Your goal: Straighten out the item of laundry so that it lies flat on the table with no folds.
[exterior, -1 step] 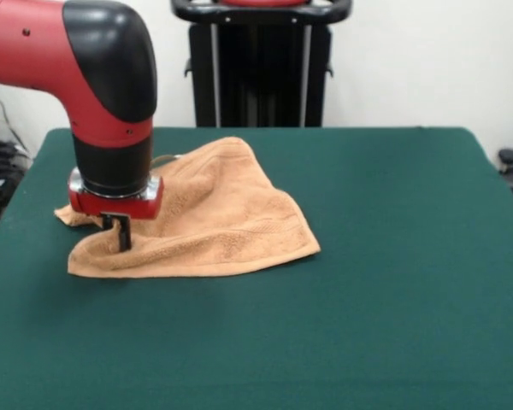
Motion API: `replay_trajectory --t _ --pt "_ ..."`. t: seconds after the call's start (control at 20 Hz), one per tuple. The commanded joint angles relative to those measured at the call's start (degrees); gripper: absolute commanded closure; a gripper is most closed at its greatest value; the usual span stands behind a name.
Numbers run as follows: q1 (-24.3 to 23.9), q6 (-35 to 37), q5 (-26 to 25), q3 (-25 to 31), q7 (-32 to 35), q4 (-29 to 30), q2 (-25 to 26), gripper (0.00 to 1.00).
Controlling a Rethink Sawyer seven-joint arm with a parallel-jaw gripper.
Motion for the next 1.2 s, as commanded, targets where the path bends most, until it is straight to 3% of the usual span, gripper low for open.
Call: replay_trajectory --t 0.05,0.5,1.2 --pt "4.1 3.5 0.9 3.9 -0.4 -3.3 4.5 1.0" --pt "5.8 5.0 2.0 4.3 -0.1 -8.6 7.6 1.0" --pt "7.0 6.2 3.8 4.6 2.2 -6.7 5.8 1.0"
